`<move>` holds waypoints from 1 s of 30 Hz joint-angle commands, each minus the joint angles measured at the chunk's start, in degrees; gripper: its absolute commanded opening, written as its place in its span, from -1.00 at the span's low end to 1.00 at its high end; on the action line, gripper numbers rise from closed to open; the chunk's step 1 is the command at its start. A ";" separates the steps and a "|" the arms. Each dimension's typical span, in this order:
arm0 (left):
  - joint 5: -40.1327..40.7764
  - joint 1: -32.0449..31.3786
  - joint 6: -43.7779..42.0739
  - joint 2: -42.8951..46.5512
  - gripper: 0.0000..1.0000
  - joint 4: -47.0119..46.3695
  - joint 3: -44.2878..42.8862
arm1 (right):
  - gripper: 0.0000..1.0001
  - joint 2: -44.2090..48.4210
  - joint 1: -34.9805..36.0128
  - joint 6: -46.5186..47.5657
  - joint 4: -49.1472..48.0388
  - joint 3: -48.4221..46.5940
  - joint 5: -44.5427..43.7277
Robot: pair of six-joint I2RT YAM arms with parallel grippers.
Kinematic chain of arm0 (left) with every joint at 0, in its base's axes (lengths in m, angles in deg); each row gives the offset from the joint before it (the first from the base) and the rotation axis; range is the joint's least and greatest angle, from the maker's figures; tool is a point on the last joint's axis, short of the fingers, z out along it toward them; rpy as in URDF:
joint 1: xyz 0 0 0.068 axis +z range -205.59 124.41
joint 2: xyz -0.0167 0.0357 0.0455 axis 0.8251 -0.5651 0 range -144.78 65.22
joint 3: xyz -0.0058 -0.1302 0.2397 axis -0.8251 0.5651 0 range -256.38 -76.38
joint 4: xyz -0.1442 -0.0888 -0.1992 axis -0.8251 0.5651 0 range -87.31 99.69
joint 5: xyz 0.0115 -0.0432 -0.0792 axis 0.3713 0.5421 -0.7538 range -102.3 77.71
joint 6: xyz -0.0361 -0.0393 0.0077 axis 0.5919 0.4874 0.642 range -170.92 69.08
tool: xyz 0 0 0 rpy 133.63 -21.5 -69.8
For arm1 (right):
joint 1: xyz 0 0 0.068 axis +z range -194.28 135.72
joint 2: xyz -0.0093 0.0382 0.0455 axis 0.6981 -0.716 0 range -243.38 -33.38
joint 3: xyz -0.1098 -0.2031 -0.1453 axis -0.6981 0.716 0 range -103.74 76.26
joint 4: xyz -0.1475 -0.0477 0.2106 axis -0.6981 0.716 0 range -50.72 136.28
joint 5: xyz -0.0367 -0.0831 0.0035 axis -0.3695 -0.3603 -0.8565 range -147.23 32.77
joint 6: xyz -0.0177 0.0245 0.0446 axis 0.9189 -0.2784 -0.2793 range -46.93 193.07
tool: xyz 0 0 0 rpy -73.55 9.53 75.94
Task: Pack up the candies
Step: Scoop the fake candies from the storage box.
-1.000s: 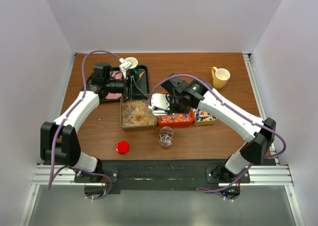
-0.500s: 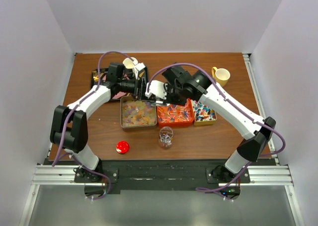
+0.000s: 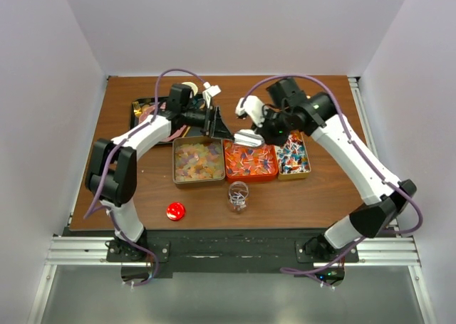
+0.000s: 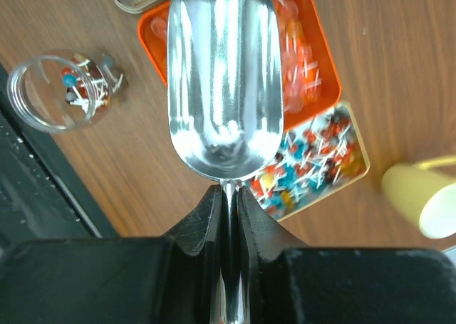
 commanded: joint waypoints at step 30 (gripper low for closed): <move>4.47 0.28 -3.47 -8.77 0.51 4.13 -12.69 | -1.00 -5.00 -18.81 -0.81 21.19 13.27 -10.08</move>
